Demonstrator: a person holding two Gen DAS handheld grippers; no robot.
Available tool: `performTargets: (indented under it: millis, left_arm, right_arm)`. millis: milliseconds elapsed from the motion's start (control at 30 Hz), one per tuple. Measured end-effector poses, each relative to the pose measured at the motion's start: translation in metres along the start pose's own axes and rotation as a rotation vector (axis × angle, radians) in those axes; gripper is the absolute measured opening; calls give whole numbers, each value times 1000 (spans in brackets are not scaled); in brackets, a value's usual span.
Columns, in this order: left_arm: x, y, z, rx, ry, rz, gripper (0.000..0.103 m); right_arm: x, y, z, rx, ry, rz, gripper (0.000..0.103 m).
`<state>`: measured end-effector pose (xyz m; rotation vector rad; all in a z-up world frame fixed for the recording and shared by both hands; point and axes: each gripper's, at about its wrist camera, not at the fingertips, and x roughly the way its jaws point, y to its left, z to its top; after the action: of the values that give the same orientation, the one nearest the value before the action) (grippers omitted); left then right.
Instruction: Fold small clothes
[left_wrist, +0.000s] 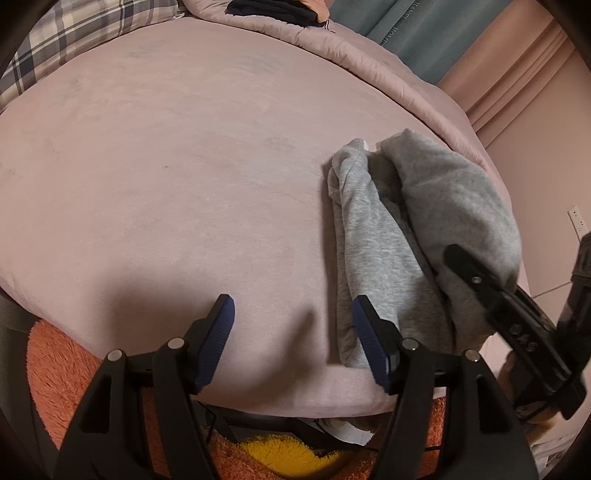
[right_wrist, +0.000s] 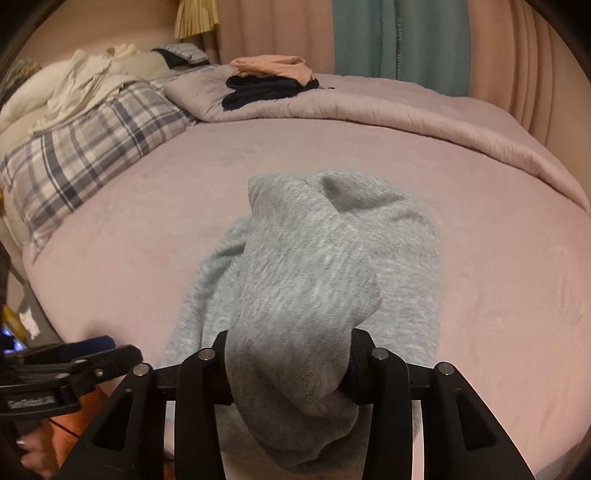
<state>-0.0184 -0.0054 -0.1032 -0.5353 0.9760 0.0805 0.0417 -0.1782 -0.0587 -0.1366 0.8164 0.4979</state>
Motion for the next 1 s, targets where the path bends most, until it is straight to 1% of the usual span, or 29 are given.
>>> performTargets:
  millis: [100,167,300,433,567,633,667,733,800,833,933,1000]
  left_arm:
    - [0,0,1,-3,-1,-2,70]
    - [-1,-1,1,0,-1,-6,70]
    - [-2,-4,4,3,-2,-14,70]
    - [-5,-8,8,11,-8,-27,72]
    - [-8,-20,17,40,-26,-65,77]
    - [-7,-29,22,61,-30,-67,77]
    - [-7,-33,25,69,-33,-70,77]
    - [-7,-43,30,88,-36,-96,77]
    - [-9,-52,37,115,-39,-137,77]
    - [-10,-58,40,128,-43,-154,79]
    - [-10,-75,50,168,-58,-207,88]
    - [-3,-84,54,187,-39,-218,89]
  right_arm:
    - [-6,-4,0,24,-15,37,48]
    - [-12,-7,0,42,-26,98,51]
    - [-14,-8,0,69,-25,206,52]
    - [-8,-7,-2,104,-11,231,52]
    - [-18,-17,-5,148,-21,269,52]
    - [-28,-26,-5,186,-41,266,52]
    - [-33,-31,-4,204,-57,254,55]
    - [-43,-39,-4,231,-92,227,60]
    - [-50,-47,-5,255,-125,181,61]
    - [-52,-50,-7,263,-134,164,62]
    - [-52,-63,-10,302,-144,140,62]
    - [-47,-70,-12,329,-132,121,62]
